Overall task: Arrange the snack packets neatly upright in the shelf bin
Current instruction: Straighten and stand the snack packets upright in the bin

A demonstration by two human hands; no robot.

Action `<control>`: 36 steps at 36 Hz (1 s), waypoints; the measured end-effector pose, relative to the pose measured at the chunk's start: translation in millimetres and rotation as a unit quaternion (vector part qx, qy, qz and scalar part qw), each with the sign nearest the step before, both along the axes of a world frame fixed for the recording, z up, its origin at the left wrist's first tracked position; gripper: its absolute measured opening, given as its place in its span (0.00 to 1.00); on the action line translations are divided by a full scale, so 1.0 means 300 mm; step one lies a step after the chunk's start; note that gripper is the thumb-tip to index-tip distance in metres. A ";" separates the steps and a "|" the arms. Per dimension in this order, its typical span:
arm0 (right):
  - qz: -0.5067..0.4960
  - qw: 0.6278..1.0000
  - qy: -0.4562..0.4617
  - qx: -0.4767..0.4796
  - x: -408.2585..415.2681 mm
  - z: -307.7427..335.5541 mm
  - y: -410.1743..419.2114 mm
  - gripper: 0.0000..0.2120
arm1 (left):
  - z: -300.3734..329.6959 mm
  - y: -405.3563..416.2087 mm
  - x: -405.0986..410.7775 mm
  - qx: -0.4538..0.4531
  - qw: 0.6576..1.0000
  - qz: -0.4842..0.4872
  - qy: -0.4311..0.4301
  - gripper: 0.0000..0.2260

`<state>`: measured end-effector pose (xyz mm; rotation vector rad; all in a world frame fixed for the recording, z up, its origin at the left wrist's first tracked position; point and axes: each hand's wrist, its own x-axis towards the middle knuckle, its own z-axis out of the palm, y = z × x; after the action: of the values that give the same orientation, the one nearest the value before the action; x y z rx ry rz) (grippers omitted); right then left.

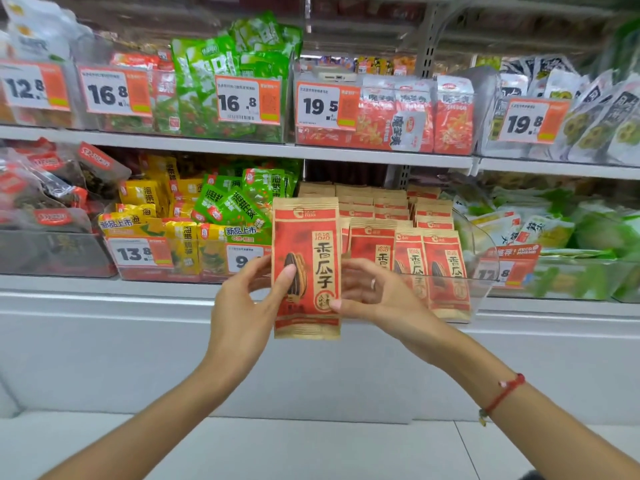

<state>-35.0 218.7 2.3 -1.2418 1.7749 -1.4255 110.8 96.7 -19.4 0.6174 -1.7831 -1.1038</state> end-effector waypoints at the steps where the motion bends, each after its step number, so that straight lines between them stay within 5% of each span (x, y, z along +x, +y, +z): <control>1: 0.000 1.000 -0.003 -0.001 0.003 0.002 0.001 0.26 | -0.001 -0.003 0.002 -0.007 1.000 0.014 -0.009 0.11; 9: 0.021 0.996 0.080 -0.039 0.035 0.014 0.014 0.20 | 0.025 0.026 0.007 0.041 0.999 -0.021 -0.025 0.47; 14: 0.073 0.997 0.009 -0.031 0.040 0.031 0.029 0.15 | 0.046 0.015 0.016 0.089 0.994 -0.047 -0.038 0.45; 22: -0.013 0.996 -0.027 -0.087 0.048 0.039 0.024 0.12 | 0.026 0.015 0.026 0.182 0.949 -0.229 -0.120 0.39; 28: -0.023 0.996 -0.047 -0.071 0.043 0.043 0.017 0.07 | 0.030 0.023 0.013 0.159 0.960 -0.192 -0.125 0.43; 36: 0.068 0.997 0.013 -0.043 0.043 0.037 0.027 0.18 | 0.039 0.005 0.006 0.153 0.982 -0.101 -0.039 0.38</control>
<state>-22.1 226.9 13.5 -1.4045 1.6268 -1.4255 112.6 98.1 -7.6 0.6795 -1.7857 -1.5295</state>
